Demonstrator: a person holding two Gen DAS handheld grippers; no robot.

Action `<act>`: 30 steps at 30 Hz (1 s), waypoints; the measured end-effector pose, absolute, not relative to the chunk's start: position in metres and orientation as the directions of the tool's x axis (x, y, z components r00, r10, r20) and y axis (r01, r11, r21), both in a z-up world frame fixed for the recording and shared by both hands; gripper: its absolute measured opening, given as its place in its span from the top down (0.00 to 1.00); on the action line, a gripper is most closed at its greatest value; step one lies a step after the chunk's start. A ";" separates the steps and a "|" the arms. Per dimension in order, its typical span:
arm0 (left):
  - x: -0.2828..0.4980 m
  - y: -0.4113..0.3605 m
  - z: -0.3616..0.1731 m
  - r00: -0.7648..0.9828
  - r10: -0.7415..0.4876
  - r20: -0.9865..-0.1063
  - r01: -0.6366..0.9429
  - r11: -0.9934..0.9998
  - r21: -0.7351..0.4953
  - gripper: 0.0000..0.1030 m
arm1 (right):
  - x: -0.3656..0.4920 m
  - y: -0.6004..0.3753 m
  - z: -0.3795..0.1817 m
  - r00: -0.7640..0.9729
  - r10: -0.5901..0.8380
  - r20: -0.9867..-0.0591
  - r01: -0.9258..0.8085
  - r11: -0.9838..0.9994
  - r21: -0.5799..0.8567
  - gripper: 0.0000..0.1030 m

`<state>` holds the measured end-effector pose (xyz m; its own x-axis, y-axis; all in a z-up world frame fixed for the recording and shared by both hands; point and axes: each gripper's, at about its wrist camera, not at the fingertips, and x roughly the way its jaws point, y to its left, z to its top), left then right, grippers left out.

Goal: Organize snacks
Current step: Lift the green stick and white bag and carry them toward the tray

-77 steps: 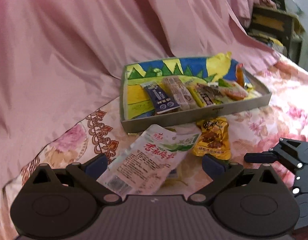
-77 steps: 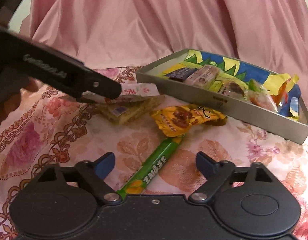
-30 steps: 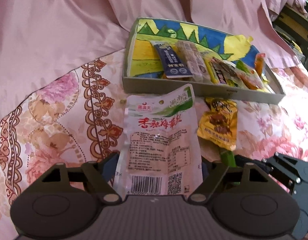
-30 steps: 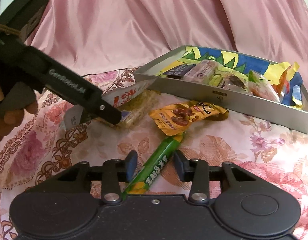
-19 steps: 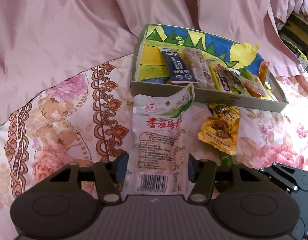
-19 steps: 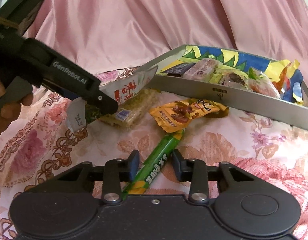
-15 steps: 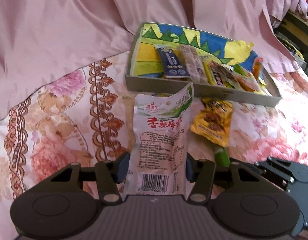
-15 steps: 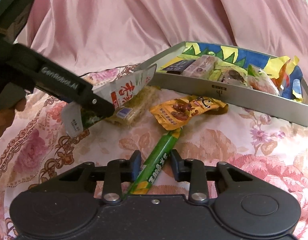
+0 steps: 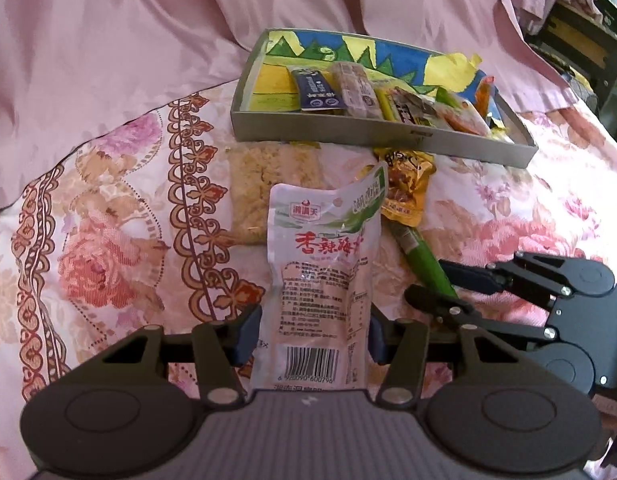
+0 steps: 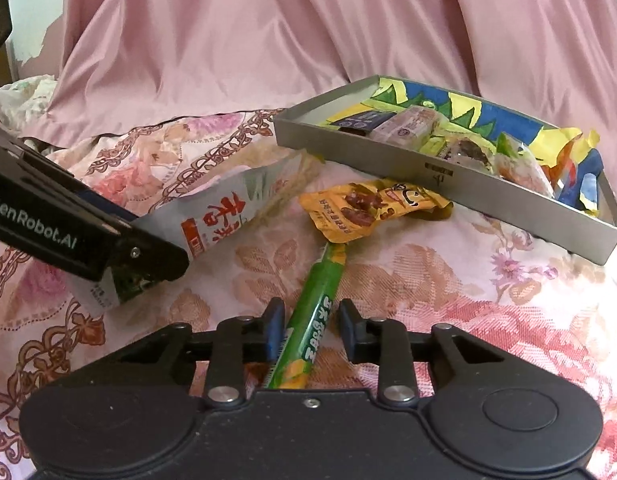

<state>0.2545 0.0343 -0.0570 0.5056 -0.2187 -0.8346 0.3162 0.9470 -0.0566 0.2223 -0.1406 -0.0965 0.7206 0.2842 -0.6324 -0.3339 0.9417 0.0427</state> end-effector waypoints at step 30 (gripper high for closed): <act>0.157 0.019 -0.043 0.566 -0.169 -0.807 0.259 0.966 -0.020 0.48 | 0.136 -0.153 -0.058 0.777 0.273 -0.567 -0.417 0.898 -0.139 0.80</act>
